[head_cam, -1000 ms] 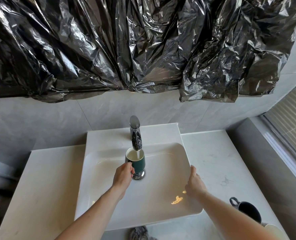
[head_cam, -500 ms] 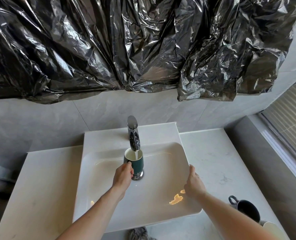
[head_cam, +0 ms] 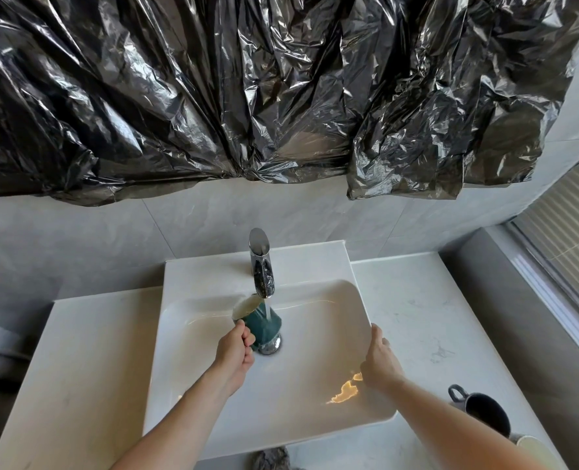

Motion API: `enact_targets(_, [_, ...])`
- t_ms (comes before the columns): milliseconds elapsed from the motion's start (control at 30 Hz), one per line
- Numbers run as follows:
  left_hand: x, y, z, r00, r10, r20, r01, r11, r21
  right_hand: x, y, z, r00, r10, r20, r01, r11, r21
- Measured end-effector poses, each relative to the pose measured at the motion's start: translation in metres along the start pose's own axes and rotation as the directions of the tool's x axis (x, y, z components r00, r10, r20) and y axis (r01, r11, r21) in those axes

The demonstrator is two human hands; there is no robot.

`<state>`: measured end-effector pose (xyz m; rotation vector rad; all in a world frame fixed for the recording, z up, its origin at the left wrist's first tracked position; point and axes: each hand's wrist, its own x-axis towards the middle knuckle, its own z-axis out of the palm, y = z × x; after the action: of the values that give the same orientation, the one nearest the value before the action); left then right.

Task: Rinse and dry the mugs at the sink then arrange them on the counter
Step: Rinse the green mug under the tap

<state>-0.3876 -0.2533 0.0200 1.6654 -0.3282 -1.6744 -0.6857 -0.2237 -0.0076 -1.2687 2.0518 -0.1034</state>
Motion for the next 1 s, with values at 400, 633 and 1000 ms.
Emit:
enact_targets(400, [-0.008, 0.003, -0.013, 0.972, -0.197, 0.131, 0.228, 0.929, -0.293, -0.015, -0.095, 0.02, 0.928, -0.373, 0.013, 0.356, 0.893, 0.275])
enact_targets(633, [-0.012, 0.018, -0.008, 0.954, -0.224, 0.2, 0.284, 0.892, -0.353, -0.018, -0.132, 0.042, 0.905, -0.203, 0.375, -0.087, 0.772, 0.629])
enact_targets(1000, [-0.011, 0.011, -0.019, 0.948, -0.252, 0.192, 0.303, 0.897, -0.322, -0.013, -0.145, 0.067, 0.845, -0.136, 0.518, -0.402, 0.479, 0.78])
